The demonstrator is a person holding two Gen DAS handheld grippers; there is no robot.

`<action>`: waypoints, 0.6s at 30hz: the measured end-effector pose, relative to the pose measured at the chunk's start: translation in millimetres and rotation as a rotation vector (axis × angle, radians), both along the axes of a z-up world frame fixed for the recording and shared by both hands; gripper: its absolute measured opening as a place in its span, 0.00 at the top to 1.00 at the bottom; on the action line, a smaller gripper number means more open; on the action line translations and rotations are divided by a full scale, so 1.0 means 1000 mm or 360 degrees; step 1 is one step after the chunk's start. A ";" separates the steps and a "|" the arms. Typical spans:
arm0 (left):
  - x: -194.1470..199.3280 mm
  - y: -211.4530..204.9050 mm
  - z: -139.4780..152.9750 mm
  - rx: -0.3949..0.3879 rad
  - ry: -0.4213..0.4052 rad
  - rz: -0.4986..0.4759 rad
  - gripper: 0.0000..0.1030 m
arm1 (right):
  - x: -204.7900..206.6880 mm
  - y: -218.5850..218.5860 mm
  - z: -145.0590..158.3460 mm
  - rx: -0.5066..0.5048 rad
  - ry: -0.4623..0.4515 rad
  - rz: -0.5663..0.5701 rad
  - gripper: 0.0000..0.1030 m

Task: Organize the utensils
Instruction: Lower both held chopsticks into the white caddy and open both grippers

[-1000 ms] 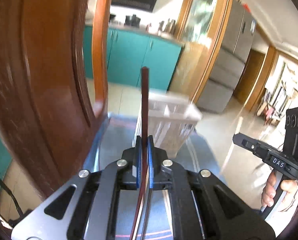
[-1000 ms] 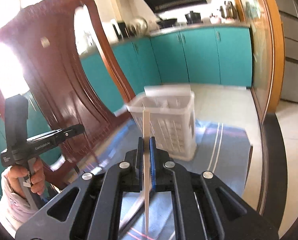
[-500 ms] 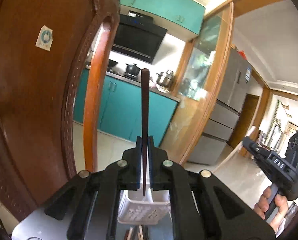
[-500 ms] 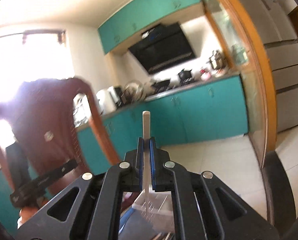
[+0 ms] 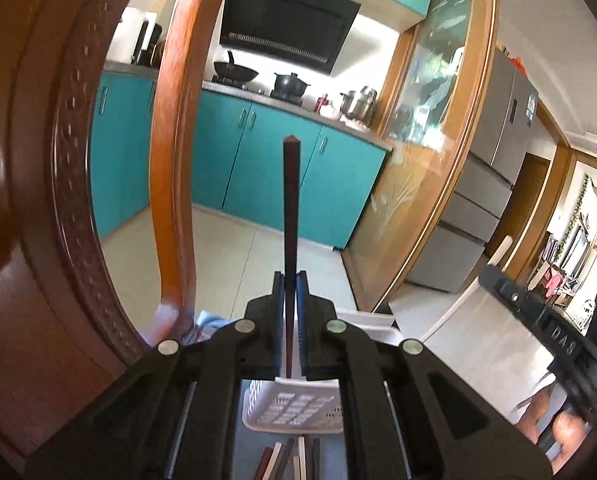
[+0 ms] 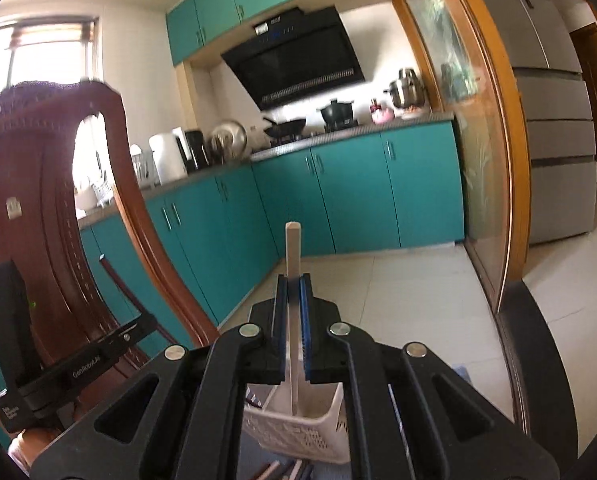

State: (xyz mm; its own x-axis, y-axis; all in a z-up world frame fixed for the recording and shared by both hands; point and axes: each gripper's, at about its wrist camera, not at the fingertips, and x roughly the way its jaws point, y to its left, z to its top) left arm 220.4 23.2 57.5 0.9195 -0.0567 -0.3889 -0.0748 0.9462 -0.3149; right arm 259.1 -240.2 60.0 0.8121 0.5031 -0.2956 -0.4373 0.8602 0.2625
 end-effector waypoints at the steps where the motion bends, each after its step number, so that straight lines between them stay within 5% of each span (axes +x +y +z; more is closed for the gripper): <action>1: 0.001 -0.001 -0.004 -0.0001 0.0021 -0.0007 0.94 | 0.000 0.002 -0.003 -0.0008 0.0011 0.0000 0.93; 13: 0.000 -0.019 -0.025 0.0112 0.0103 -0.0075 0.94 | -0.021 -0.010 -0.021 -0.0099 -0.0017 -0.0020 0.90; 15: -0.008 -0.021 -0.031 0.0119 0.0097 -0.0080 0.94 | -0.031 -0.019 -0.026 -0.0079 -0.0065 -0.0023 0.71; 18: -0.017 -0.025 -0.036 0.0141 0.0074 -0.0079 0.94 | -0.050 -0.035 -0.035 -0.0055 -0.0151 -0.0072 0.57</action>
